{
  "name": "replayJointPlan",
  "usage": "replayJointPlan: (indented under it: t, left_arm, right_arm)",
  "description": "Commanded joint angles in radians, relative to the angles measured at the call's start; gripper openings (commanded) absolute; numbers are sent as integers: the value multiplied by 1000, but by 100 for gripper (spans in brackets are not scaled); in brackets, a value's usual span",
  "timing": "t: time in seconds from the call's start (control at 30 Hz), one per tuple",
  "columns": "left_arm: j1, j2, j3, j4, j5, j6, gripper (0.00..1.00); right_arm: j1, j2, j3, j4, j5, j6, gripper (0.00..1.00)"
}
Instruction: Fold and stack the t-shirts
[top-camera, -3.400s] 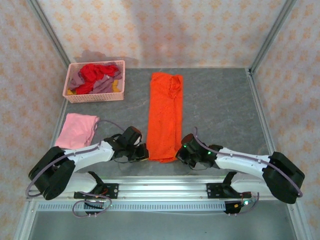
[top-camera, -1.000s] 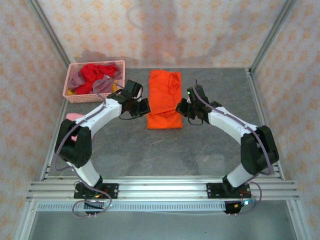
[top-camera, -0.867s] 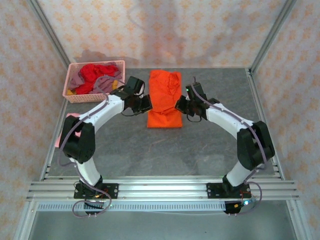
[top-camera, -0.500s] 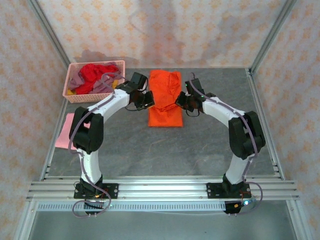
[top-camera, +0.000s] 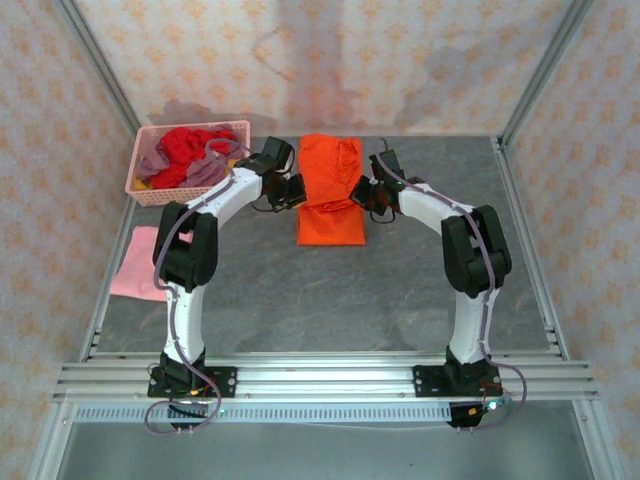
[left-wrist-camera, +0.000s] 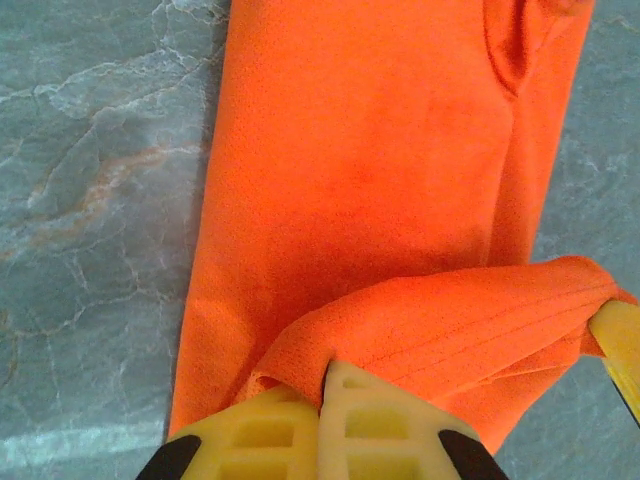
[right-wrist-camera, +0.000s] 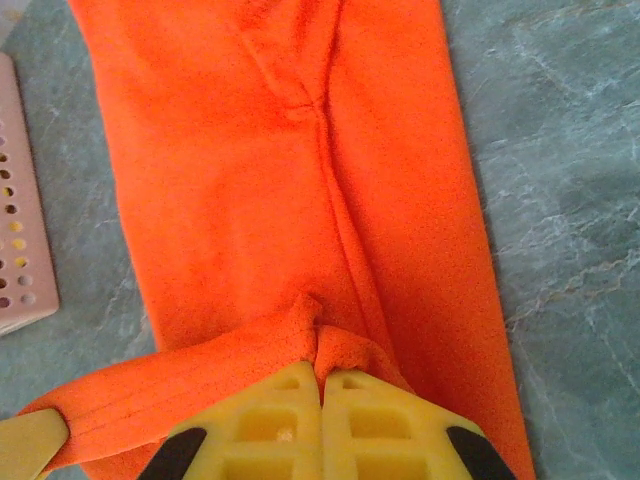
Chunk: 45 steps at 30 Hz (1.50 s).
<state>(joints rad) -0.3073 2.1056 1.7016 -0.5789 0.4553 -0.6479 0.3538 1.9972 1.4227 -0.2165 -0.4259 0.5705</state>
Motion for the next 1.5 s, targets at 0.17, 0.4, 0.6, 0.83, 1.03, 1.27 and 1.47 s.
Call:
replayJointPlan:
  t: [0.17,0.4,0.6,0.83,1.03,1.27,1.47]
  left_arm:
    - [25,108,91,-39,-8,25,0]
    - [25,83,72,-19,3,10,58]
    - [25,-48,-40,43,-33,2,82]
    - [6,-59,-82,99,5,-43,53]
    - [-37,10,-71,131,23,-82,24]
    - [-74,47,-143,196,25,-123,20]
    - [-92,-9,-278,252,12,-149,20]
  right_arm:
    - [-28,81,59,38,-13,-29,0]
    - [-28,28,36,75,-50,-48,51]
    - [-23,-112,-80,116,-13,-57,62]
    - [30,-92,-110,124,-15,-52,53]
    - [66,13,-57,127,-33,-19,43]
    - [75,52,-109,166,-37,9,40]
    - [83,-18,-247,204,-36,26,40]
